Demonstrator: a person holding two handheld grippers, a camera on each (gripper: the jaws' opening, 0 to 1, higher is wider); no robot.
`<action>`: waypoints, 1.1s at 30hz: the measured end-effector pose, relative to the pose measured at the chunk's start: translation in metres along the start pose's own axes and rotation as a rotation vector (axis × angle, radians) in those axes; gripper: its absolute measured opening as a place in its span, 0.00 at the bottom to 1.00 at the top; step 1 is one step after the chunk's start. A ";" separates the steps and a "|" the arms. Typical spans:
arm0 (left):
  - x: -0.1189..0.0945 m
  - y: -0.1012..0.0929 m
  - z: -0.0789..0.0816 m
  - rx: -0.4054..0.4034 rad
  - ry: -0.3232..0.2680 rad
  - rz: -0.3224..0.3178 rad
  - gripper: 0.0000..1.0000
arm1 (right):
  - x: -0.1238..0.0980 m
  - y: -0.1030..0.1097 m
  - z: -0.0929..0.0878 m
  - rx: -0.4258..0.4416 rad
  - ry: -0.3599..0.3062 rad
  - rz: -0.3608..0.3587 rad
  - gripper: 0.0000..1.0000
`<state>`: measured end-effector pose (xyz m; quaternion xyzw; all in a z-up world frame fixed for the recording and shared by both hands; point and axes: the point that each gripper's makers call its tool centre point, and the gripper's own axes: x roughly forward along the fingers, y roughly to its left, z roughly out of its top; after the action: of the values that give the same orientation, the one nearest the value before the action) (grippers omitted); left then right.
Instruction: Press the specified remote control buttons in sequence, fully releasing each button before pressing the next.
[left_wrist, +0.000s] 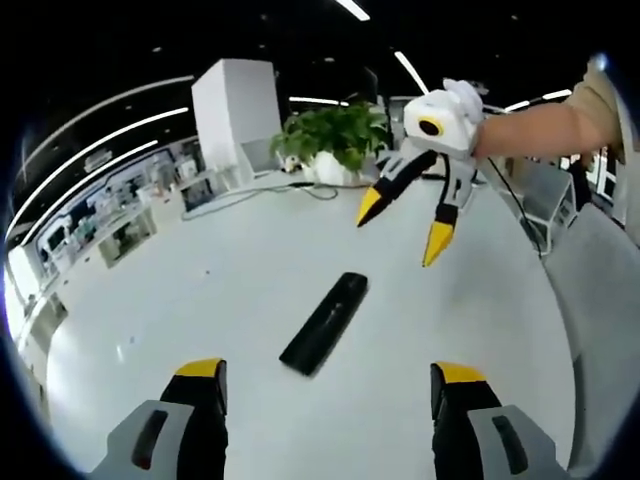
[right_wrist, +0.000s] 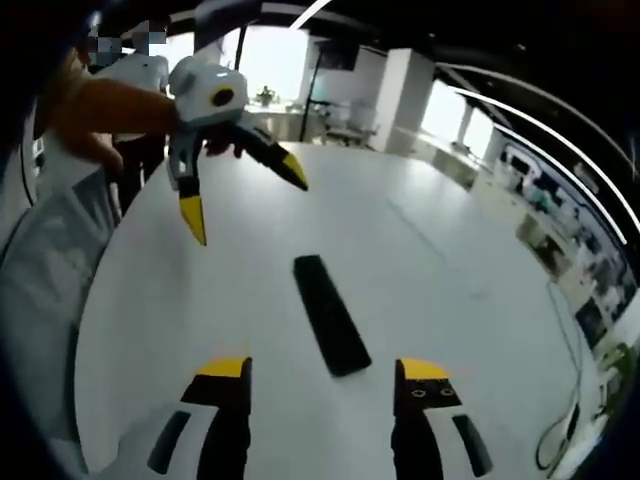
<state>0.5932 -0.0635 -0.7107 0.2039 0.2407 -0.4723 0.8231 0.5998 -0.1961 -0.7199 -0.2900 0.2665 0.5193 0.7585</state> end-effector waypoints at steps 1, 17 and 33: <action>0.000 0.000 0.000 0.002 0.000 -0.002 0.85 | 0.001 -0.001 0.001 -0.003 -0.001 0.000 0.52; 0.011 0.002 -0.002 0.039 0.027 -0.028 0.81 | 0.009 -0.005 0.000 -0.014 0.023 0.019 0.51; 0.024 0.009 -0.006 0.062 0.050 -0.049 0.80 | 0.023 -0.011 -0.004 -0.018 0.039 0.034 0.48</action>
<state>0.6104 -0.0726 -0.7287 0.2353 0.2512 -0.4942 0.7983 0.6168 -0.1877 -0.7372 -0.3022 0.2814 0.5288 0.7415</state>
